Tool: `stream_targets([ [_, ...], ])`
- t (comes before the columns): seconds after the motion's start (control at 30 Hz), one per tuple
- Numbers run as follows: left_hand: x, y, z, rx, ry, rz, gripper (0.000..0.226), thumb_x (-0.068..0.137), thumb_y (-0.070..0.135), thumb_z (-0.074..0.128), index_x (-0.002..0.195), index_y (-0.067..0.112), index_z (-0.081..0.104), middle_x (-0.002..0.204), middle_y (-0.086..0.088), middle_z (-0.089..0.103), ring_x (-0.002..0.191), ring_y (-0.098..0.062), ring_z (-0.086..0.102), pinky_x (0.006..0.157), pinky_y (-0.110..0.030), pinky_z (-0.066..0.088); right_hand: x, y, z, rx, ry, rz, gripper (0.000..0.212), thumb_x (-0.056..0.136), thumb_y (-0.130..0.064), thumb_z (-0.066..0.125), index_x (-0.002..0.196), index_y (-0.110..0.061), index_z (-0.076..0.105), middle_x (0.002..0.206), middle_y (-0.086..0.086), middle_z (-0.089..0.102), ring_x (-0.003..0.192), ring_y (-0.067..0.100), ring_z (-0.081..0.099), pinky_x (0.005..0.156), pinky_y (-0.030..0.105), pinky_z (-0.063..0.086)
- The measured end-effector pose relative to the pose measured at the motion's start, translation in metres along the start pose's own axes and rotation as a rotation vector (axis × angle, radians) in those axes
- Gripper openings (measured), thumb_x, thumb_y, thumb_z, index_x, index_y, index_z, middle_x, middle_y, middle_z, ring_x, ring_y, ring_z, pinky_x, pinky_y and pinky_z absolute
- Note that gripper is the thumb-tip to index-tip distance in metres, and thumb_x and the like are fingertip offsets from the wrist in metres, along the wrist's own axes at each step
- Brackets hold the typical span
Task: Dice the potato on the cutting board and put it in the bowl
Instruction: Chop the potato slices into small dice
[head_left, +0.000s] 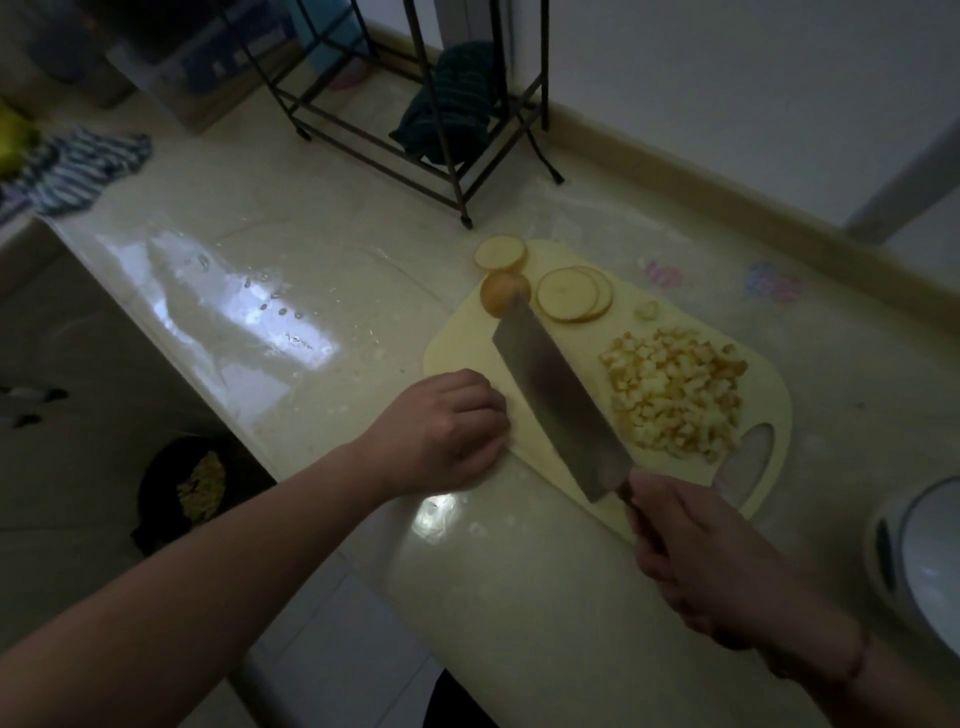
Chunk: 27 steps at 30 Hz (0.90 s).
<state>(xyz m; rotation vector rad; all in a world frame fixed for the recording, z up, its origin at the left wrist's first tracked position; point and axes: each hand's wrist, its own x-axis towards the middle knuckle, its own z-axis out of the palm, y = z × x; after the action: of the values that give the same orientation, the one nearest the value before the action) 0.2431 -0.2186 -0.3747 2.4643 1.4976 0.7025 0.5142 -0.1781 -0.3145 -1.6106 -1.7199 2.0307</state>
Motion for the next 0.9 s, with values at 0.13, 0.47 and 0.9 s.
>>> stream_targets([
  [0.13, 0.009, 0.002, 0.004, -0.001, -0.016, 0.005, 0.020, 0.095, 0.019, 0.063, 0.089, 0.002, 0.073, 0.099, -0.013, 0.069, 0.091, -0.031, 0.063, 0.078, -0.040, 0.053, -0.015, 0.002, -0.026, 0.141, 0.001, 0.087, 0.047, 0.077, -0.061, 0.041, 0.073, -0.015, 0.046, 0.054, 0.003, 0.028, 0.040, 0.012, 0.020, 0.041, 0.016, 0.018],
  [0.47, 0.036, -0.008, 0.000, 0.092, 0.035, 0.061, 0.017, 0.093, 0.015, 0.063, 0.091, 0.001, 0.073, 0.100, -0.014, 0.070, 0.091, -0.032, 0.065, 0.077, -0.043, 0.053, -0.026, 0.002, -0.030, 0.161, -0.023, 0.044, 0.050, 0.076, -0.063, 0.041, 0.069, -0.014, 0.043, 0.054, 0.006, 0.028, 0.041, 0.012, 0.019, 0.042, 0.017, 0.019],
  [0.9, 0.127, -0.043, -0.018, 0.300, -0.306, -0.183, 0.070, 0.085, 0.044, 0.071, 0.145, 0.017, 0.048, 0.145, -0.007, 0.052, 0.131, -0.029, 0.047, 0.113, -0.045, 0.031, -0.028, 0.014, -0.044, 0.449, 0.111, 0.175, 0.064, 0.077, -0.071, 0.055, 0.061, -0.010, 0.051, 0.042, 0.007, 0.035, 0.029, 0.015, 0.028, 0.037, 0.016, 0.025],
])
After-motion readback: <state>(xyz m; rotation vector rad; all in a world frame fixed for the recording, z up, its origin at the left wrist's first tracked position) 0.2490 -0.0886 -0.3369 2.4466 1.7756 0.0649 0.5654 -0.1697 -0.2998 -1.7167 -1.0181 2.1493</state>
